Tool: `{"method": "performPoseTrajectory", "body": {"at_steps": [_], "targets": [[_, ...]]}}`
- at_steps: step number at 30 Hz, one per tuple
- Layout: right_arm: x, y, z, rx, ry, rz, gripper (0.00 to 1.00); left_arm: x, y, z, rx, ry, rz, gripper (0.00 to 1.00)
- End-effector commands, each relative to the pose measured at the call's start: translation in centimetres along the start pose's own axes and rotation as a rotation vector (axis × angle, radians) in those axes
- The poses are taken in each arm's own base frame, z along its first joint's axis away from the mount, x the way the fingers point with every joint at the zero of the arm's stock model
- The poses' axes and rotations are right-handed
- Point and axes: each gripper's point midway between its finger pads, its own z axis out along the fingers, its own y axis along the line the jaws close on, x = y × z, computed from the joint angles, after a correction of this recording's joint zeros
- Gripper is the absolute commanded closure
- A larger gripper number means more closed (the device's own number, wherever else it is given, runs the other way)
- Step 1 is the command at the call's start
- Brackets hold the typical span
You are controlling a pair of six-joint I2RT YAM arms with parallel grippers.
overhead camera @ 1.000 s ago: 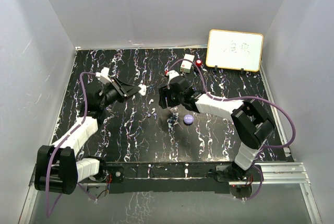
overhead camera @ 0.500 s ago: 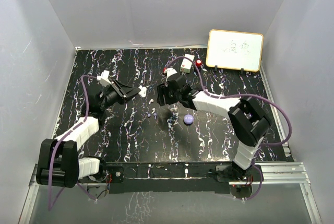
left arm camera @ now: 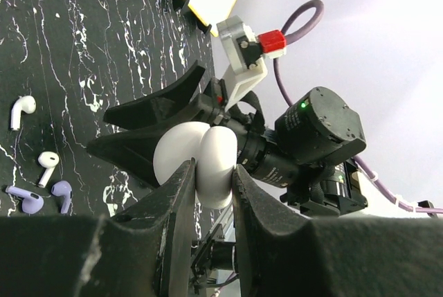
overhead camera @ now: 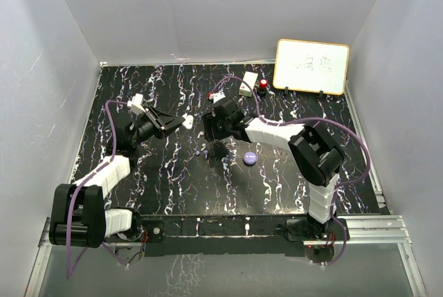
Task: Insert the wireless bluetooth earbuds into the charging case
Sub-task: Adjust the earbud at the center of the board.
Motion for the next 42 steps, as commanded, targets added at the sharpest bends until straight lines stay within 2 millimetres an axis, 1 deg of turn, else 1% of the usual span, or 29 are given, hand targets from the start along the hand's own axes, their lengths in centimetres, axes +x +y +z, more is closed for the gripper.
{"method": "performPoseTrajectory", "body": {"at_steps": [1, 10, 16, 19, 22, 27, 35, 38, 42], "targets": [[-1.2, 2.1, 0.4, -0.045, -0.024, -0.028, 0.47, -0.3, -1.3, -0.2, 0.041, 0.011, 0.021, 1.00], [-0.1, 2.7, 1.4, -0.075, 0.006, -0.024, 0.50, -0.5, -1.2, -0.4, 0.032, 0.010, 0.015, 1.00], [0.0, 2.9, 2.0, -0.073, 0.012, -0.024, 0.53, -0.9, -1.0, -0.7, 0.025, 0.002, 0.007, 1.00], [-0.4, 2.7, 2.5, -0.055, -0.002, -0.014, 0.53, -1.1, -1.0, -1.0, 0.024, -0.005, 0.006, 1.00], [-1.3, 2.7, 3.1, -0.040, -0.013, 0.000, 0.53, -1.2, -0.9, -1.2, 0.023, -0.009, 0.005, 1.00], [-2.3, 2.9, 3.4, -0.025, -0.025, 0.024, 0.52, -1.3, -0.9, -1.7, 0.022, -0.016, 0.003, 1.00], [-2.7, 3.7, 3.5, -0.058, -0.024, 0.036, 0.53, -1.6, -0.8, -2.3, 0.023, -0.028, 0.002, 1.00], [-2.8, 3.6, 3.9, -0.051, -0.026, 0.044, 0.53, -1.7, -0.8, -2.6, 0.022, -0.033, 0.001, 1.00], [-3.0, 2.9, 4.7, -0.001, -0.023, 0.058, 0.52, -1.9, -0.8, -2.9, 0.021, -0.040, 0.001, 1.00]]}}
